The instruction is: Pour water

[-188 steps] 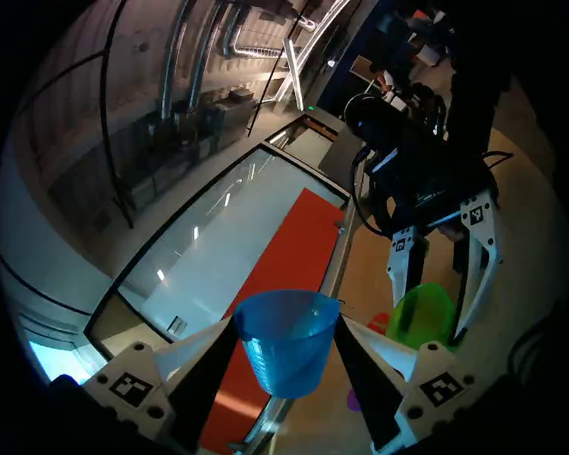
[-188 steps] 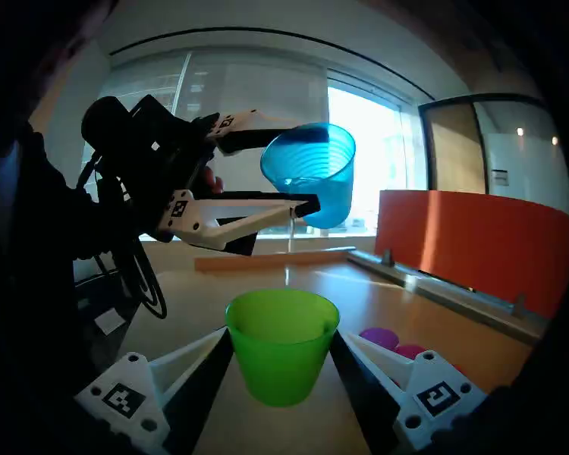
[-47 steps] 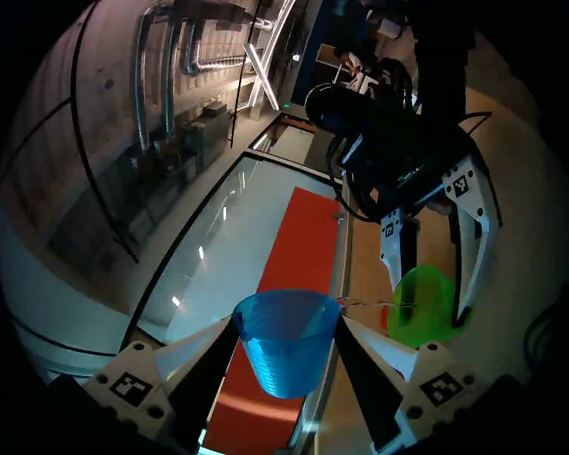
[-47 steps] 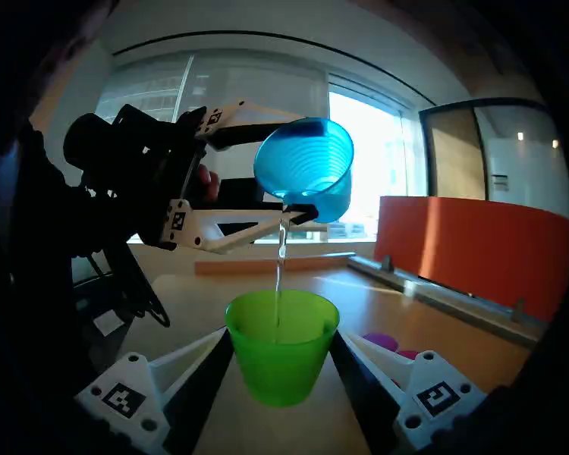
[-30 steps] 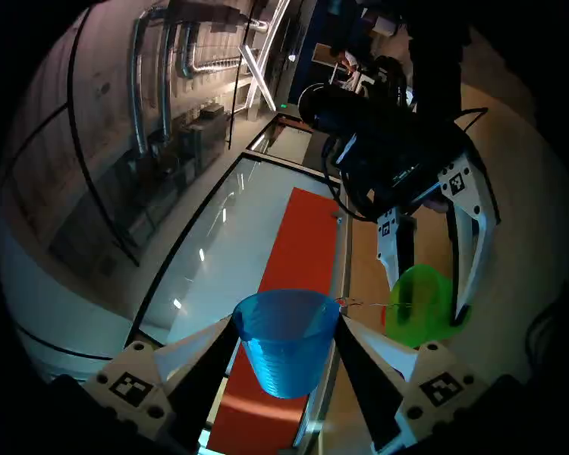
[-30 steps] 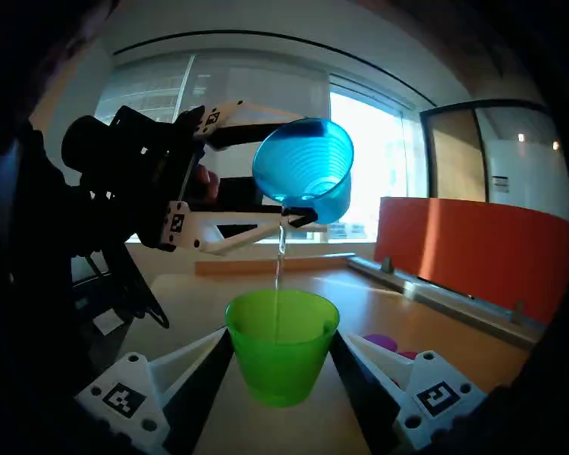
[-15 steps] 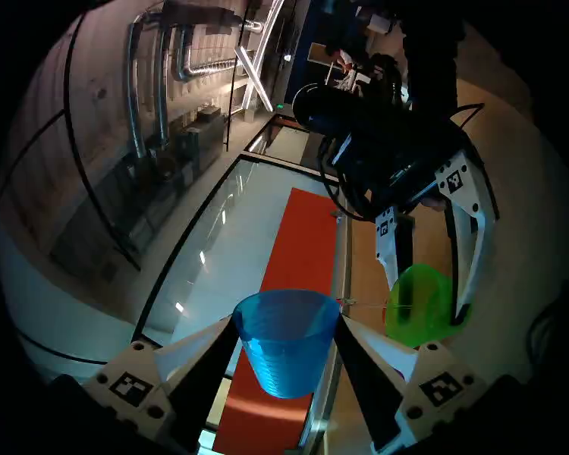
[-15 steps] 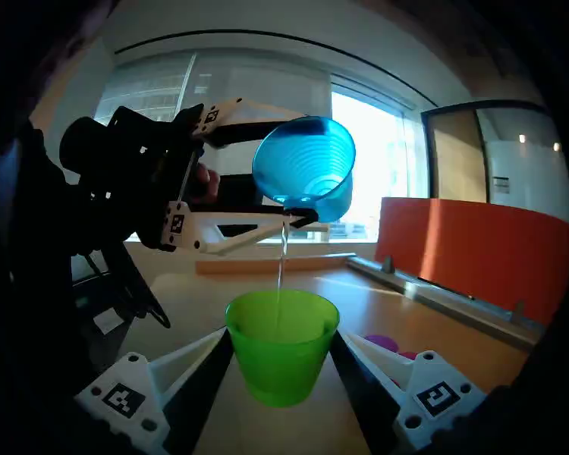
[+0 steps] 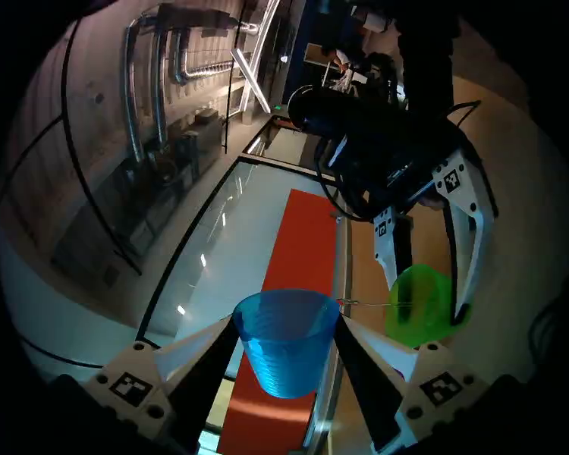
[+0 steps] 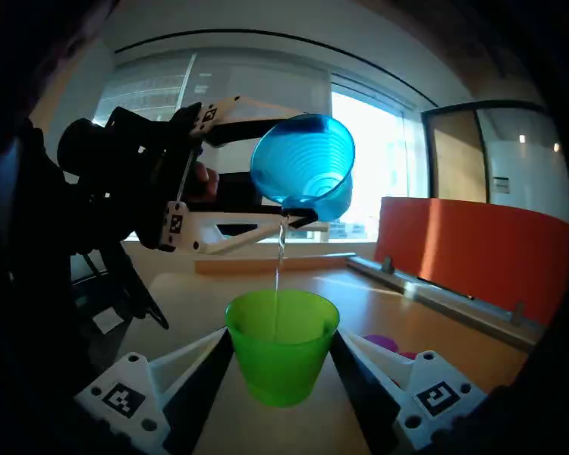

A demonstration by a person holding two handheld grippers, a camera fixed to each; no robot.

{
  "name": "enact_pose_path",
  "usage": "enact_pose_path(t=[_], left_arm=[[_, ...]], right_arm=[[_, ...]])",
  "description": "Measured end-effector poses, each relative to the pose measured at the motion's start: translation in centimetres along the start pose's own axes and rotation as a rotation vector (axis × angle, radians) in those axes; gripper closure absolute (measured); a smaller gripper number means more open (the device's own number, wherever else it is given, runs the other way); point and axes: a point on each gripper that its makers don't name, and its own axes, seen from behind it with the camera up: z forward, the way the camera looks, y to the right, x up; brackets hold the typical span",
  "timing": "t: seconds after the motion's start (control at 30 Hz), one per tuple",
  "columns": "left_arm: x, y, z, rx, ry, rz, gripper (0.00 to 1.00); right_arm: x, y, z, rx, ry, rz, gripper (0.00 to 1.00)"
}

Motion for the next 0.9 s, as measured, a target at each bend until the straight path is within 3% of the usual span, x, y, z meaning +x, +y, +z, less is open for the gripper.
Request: enact_pose_path(t=[0.9], left_arm=[[-0.11,0.16,-0.03,-0.005,0.009,0.041,0.14]], right_arm=[[0.16,0.23,0.23,-0.003,-0.002,0.0,0.12]])
